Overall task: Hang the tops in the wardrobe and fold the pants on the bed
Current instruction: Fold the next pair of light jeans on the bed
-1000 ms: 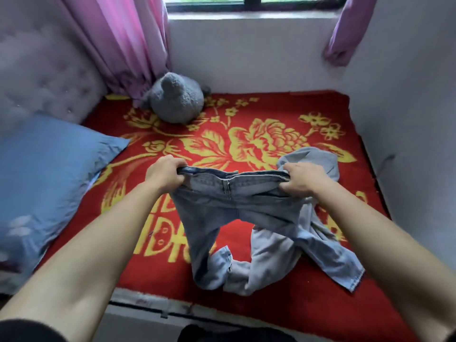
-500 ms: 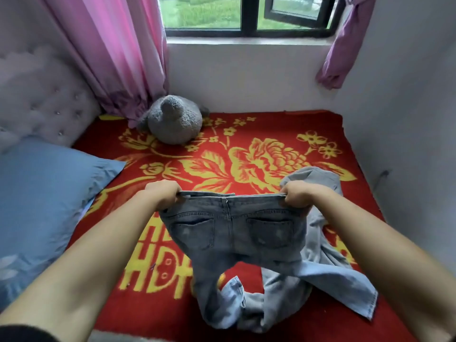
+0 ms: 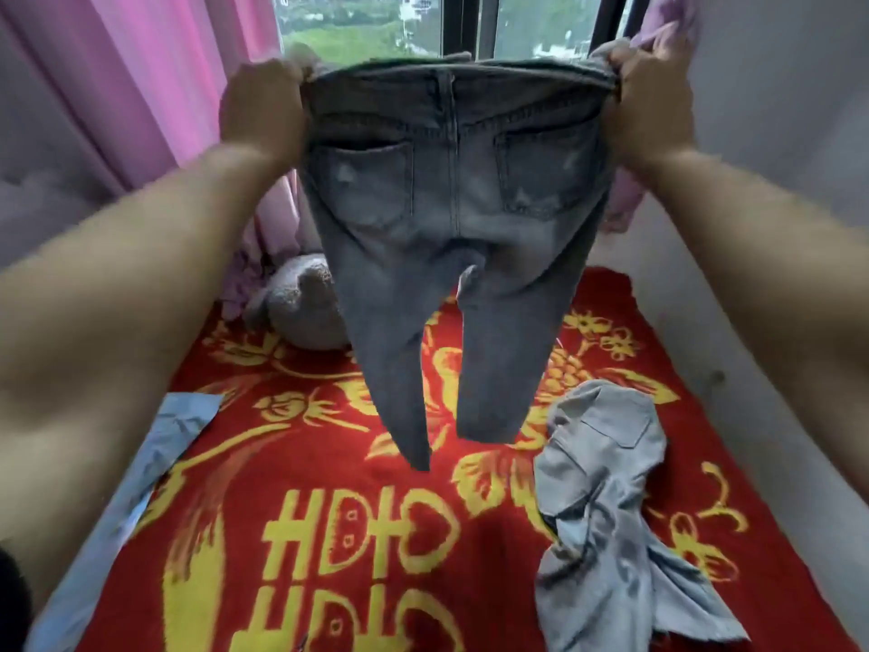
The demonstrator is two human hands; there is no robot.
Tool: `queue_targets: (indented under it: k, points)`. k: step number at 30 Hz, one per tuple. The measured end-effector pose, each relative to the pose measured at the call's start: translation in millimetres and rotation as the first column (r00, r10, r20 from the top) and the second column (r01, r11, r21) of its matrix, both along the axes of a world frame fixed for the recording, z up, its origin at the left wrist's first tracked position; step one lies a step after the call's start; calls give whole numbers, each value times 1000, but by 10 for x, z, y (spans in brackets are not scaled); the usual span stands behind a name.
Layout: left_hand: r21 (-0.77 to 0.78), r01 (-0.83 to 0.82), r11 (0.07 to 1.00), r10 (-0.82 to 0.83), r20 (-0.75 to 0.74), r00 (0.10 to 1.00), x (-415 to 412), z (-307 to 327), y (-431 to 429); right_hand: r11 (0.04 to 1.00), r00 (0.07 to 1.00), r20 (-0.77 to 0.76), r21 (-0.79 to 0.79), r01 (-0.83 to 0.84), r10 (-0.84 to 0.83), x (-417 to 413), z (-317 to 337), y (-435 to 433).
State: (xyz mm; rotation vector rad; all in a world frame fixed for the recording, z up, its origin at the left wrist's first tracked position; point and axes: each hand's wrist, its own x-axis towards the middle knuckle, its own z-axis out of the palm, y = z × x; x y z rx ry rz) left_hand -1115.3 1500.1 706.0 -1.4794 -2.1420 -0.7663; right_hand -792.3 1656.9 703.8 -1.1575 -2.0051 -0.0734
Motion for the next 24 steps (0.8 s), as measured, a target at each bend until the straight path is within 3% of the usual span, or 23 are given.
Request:
queue_targets:
  k: [5, 10, 18, 24]
  points:
    - [80, -8, 997, 20, -158, 987, 99, 634, -417, 997, 1000, -6, 72, -26, 27, 92, 611, -305]
    - [-110, -89, 990, 80, -82, 993, 335, 187, -896, 990, 991, 31, -65, -128, 131, 234, 138, -652]
    - [-508, -116, 854, 114, -36, 993, 834, -2192, -1635, 887, 955, 166, -437, -152, 246, 571, -2123, -1241]
    - [-833, -102, 543, 98, -58, 993, 1498, -4380, -2491, 704, 791, 419, -710, -20, 445, 1115, -4336, -2077]
